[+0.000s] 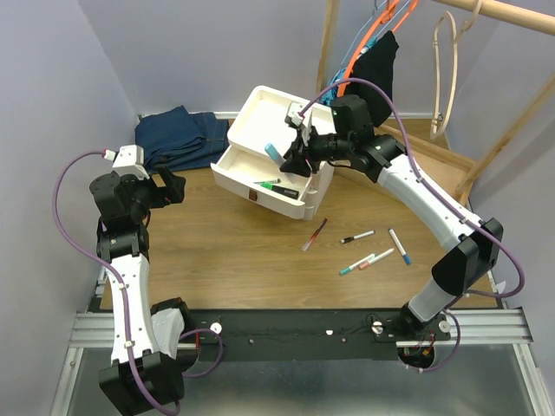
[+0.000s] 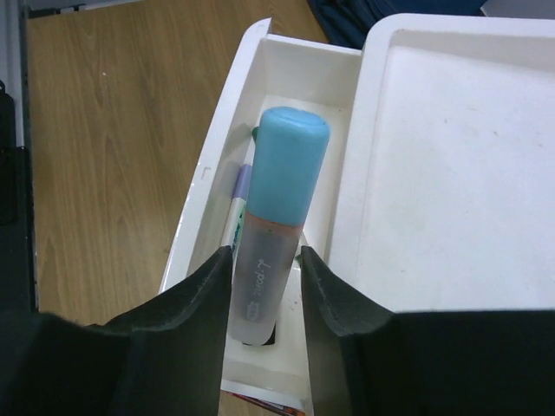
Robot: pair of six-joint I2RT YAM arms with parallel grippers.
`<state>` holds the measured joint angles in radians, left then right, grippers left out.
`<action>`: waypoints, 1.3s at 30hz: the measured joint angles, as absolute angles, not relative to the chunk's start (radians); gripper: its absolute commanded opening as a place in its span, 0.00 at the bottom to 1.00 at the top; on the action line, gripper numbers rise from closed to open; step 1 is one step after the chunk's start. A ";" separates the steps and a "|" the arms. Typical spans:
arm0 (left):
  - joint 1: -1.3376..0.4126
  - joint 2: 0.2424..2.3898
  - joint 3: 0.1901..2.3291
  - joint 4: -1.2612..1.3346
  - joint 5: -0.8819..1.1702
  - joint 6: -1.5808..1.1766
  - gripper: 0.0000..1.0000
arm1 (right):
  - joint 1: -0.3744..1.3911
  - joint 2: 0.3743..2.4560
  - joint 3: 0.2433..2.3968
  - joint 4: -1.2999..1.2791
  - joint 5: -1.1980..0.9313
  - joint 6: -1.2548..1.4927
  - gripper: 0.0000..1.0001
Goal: Sort the stationery into containers
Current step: Place the pen in the drawer, then pick up the pen from the center of the board.
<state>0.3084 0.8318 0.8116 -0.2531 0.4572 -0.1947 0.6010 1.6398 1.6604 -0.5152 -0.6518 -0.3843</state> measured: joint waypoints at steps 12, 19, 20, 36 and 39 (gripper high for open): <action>0.308 0.832 0.811 -0.247 0.457 -0.203 0.99 | 0.601 1.438 1.582 -0.683 -0.632 -0.556 0.48; 0.308 0.830 0.806 -0.236 0.458 -0.213 0.99 | 0.589 1.272 1.301 -0.979 -0.508 -0.947 0.47; 0.308 0.828 0.803 -0.234 0.458 -0.214 0.99 | 0.585 1.263 1.251 -1.000 -0.490 -0.993 0.46; 0.309 0.797 0.797 -0.276 0.457 -0.204 0.99 | 0.519 1.392 0.987 -0.952 -0.339 -1.259 0.44; 0.315 0.795 0.797 -0.287 0.457 -0.196 0.99 | 0.511 1.441 0.987 -0.909 -0.332 -1.277 0.44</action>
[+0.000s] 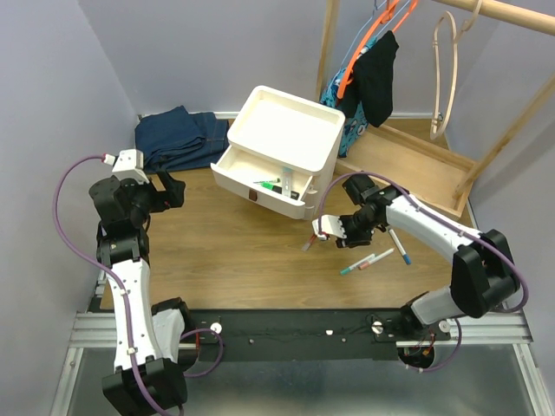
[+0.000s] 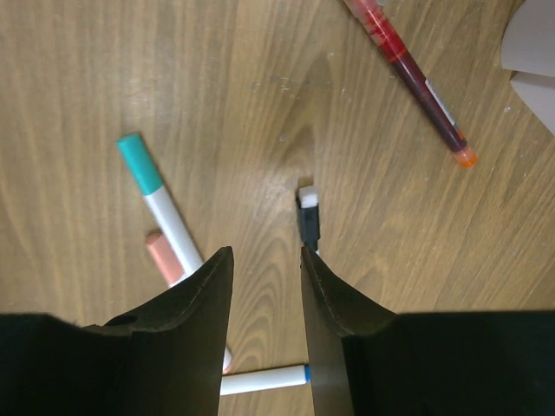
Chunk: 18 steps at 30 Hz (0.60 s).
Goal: Sort the stationery into containers
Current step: Pick up the pen from the center of the board.
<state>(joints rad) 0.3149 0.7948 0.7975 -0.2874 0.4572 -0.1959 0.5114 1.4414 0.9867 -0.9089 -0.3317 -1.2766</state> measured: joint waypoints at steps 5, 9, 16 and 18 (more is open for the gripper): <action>0.328 0.793 0.797 -0.308 0.457 -0.187 0.99 | 0.501 1.499 0.987 -0.856 -0.326 -1.301 0.43; 0.337 0.793 0.797 -0.326 0.457 -0.181 0.99 | 0.485 1.535 0.980 -0.816 -0.325 -1.318 0.41; 0.346 0.796 0.802 -0.340 0.457 -0.176 0.99 | 0.455 1.601 0.962 -0.772 -0.318 -1.343 0.40; 0.347 0.798 0.806 -0.340 0.457 -0.176 0.99 | 0.448 1.621 0.957 -0.756 -0.314 -1.350 0.38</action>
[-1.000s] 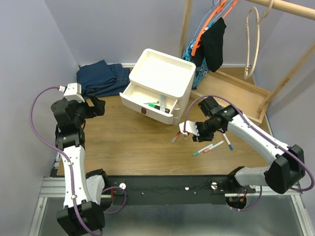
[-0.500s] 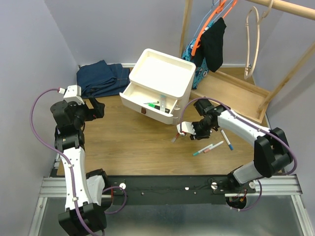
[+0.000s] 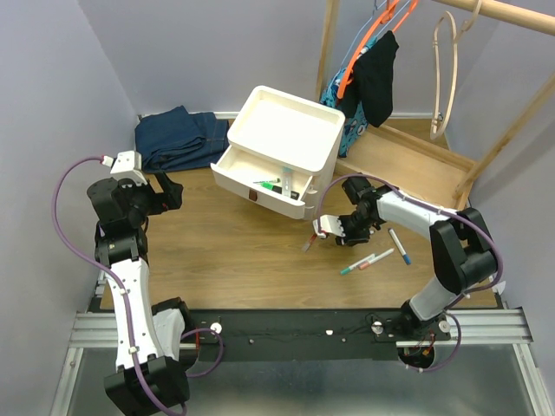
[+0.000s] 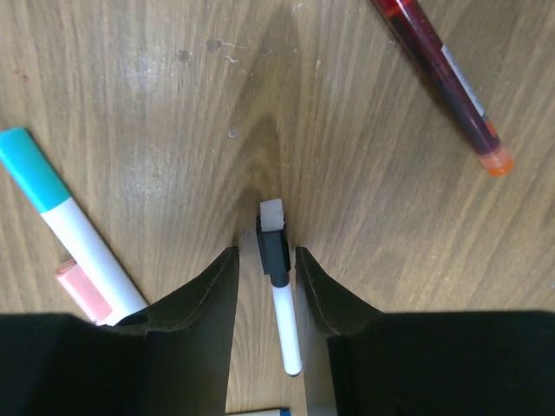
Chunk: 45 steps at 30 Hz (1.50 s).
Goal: Sort the stationery into containers
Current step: Pick up the pen from the center of the board, then place the pen in the drawer.
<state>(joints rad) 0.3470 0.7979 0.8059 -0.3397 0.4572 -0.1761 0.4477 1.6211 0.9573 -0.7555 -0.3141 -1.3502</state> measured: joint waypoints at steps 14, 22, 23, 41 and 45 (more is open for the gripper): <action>0.352 0.805 0.806 -0.339 0.457 -0.176 0.99 | 0.444 1.592 0.965 -0.830 -0.347 -1.360 0.13; 0.352 0.823 0.806 -0.307 0.458 -0.196 0.99 | 0.444 1.278 1.294 -1.093 -0.562 -1.271 0.12; 0.352 0.825 0.806 -0.303 0.458 -0.197 0.99 | 0.444 1.261 1.340 -1.098 -0.590 -1.247 0.12; 0.352 0.843 0.806 -0.256 0.462 -0.226 0.99 | 0.503 1.573 1.706 -0.577 -0.881 -0.327 0.12; 0.352 0.831 0.806 -0.257 0.462 -0.226 0.99 | 0.553 1.623 1.726 -0.523 -0.881 -0.269 0.12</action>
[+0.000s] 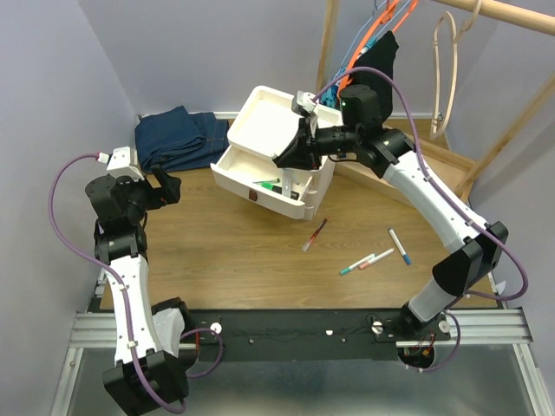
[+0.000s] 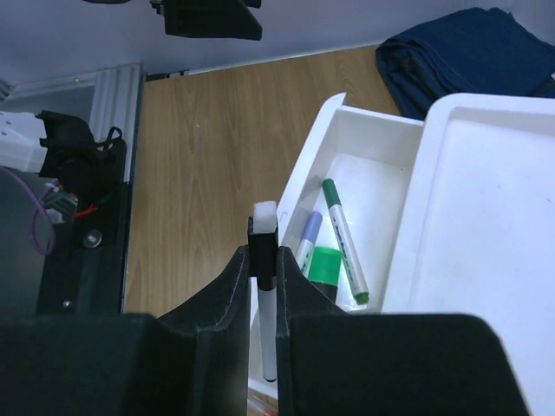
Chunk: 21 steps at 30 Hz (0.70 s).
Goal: Sort the stationery into containers
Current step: Place the pen in the drawer.
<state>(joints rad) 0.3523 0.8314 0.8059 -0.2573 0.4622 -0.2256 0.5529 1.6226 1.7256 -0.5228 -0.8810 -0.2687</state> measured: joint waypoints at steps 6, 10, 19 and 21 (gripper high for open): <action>0.352 0.814 0.806 -0.267 0.462 -0.225 0.99 | 0.614 1.647 1.725 -0.461 -0.847 -0.257 0.34; 0.352 0.812 0.806 -0.272 0.462 -0.225 0.99 | 0.627 1.663 1.708 -0.438 -0.795 -0.268 0.47; 0.352 0.812 0.806 -0.271 0.463 -0.227 0.99 | 0.627 1.607 1.645 -0.477 -0.743 -0.356 0.49; 0.352 0.812 0.806 -0.270 0.464 -0.230 0.99 | 0.627 1.549 1.606 -0.512 -0.733 -0.406 0.47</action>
<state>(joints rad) 0.3523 0.8116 0.8059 -0.2699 0.4644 -0.2298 0.6266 1.5486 1.6058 -0.5121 -0.7326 -0.4061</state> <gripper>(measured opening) 0.987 0.491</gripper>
